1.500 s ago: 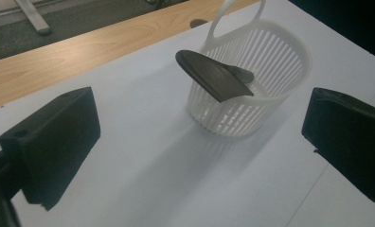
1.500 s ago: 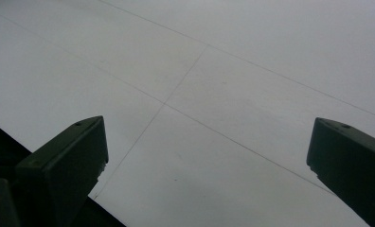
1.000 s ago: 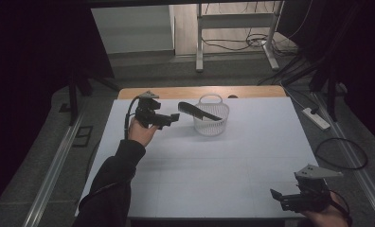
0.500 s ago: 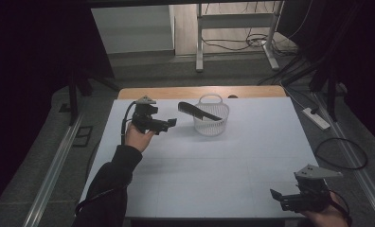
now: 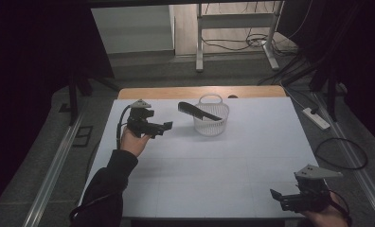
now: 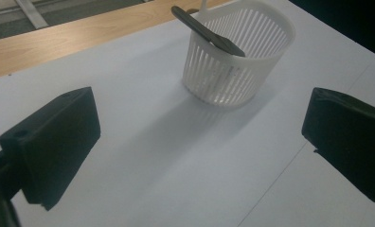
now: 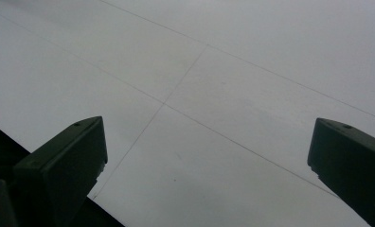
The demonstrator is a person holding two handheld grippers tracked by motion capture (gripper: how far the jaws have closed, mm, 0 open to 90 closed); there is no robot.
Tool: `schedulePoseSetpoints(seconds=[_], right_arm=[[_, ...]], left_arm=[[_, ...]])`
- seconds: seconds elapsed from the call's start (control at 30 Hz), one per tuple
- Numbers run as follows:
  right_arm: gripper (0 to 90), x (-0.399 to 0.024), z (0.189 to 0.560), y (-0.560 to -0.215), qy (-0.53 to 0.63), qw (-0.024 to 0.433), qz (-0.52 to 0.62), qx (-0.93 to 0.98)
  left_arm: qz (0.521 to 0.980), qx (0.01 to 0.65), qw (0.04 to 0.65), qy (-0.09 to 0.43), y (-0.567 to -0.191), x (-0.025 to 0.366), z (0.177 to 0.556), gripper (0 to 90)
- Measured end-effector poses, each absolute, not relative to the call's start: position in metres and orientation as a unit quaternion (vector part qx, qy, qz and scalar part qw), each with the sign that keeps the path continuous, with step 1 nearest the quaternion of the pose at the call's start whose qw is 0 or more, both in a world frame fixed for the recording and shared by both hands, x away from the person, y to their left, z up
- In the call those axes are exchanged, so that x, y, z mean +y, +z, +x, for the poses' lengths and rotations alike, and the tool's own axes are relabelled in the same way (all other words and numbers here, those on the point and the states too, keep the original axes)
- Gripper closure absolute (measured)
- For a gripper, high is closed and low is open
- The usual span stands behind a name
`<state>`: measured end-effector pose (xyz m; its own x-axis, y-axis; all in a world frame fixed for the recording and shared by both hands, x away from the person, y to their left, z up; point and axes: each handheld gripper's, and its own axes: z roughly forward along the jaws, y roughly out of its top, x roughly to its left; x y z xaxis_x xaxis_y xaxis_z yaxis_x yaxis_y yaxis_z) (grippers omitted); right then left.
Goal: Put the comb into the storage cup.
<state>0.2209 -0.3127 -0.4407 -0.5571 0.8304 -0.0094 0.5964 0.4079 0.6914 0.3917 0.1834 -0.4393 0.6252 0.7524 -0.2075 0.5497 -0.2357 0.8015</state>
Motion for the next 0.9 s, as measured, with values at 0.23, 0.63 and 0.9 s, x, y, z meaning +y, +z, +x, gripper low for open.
schedulePoseSetpoints(seconds=[0.23,0.63,0.9], right_arm=[[0.0,-0.313,0.221,-0.441,0.326,0.179,0.436,0.82],[0.0,-0.312,0.221,-0.441,0.327,0.179,0.434,0.82],[0.0,-0.313,0.221,-0.44,0.331,0.18,0.436,0.818]], left_arm=[[0.775,0.422,0.455,0.115,-0.444,0.19,0.385,0.0],[0.776,0.421,0.453,0.123,-0.449,0.194,0.373,0.0],[0.782,0.416,0.446,0.13,-0.449,0.193,0.366,0.0]])
